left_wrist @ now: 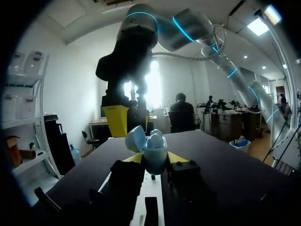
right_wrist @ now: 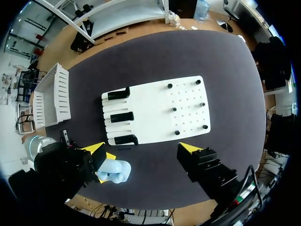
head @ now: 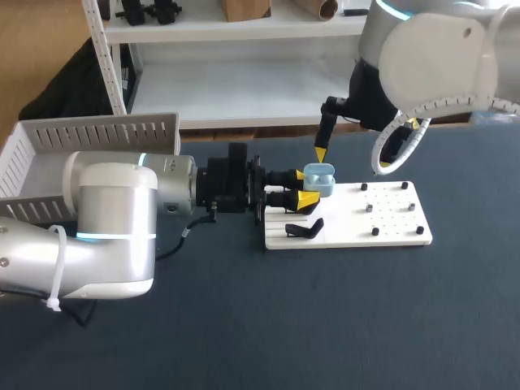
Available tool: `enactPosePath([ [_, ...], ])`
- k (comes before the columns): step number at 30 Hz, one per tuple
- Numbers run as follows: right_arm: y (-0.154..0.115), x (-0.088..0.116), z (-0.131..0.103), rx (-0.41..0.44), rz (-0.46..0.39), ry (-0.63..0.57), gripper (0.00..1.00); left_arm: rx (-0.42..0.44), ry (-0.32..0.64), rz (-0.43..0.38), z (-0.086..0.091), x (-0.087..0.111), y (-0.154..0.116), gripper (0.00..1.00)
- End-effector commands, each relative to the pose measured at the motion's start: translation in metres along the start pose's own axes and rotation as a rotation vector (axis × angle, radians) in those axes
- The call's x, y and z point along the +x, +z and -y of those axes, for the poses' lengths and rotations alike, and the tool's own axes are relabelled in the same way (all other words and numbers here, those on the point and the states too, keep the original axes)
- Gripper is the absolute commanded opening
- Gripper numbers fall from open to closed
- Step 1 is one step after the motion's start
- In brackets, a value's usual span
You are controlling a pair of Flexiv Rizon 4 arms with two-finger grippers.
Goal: Pick up each earbud case from the left stands, insert the matching earbuds, close the lid, and place the case in the box.
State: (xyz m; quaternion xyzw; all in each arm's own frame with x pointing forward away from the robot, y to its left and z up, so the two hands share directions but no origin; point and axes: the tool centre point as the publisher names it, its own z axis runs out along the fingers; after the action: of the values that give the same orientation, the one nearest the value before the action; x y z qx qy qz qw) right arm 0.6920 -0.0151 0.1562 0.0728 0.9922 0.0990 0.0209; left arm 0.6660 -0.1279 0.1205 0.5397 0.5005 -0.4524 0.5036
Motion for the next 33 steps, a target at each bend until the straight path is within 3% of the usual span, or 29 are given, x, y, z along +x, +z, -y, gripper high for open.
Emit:
enactPosePath([
  [1,-0.003,0.005,0.0,0.009,-0.012,-0.009,1.0,-0.004,0.002,0.003,0.001,0.001,0.0,0.0],
  [15,-0.01,0.024,0.001,0.005,-0.037,-0.056,1.0,-0.004,0.002,0.003,0.001,0.001,0.0,0.0],
  [23,-0.045,0.019,0.003,-0.191,0.136,-0.085,1.0,-0.004,0.002,0.003,0.001,0.001,0.0,0.0],
  [30,-0.067,0.031,0.019,-0.376,0.206,-0.255,1.0,-0.004,0.002,0.003,0.001,0.001,0.0,0.0],
  [33,-0.071,0.034,0.026,-0.405,0.21,-0.254,1.0,-0.053,0.016,-0.021,-0.004,-0.005,-0.02,0.0],
])
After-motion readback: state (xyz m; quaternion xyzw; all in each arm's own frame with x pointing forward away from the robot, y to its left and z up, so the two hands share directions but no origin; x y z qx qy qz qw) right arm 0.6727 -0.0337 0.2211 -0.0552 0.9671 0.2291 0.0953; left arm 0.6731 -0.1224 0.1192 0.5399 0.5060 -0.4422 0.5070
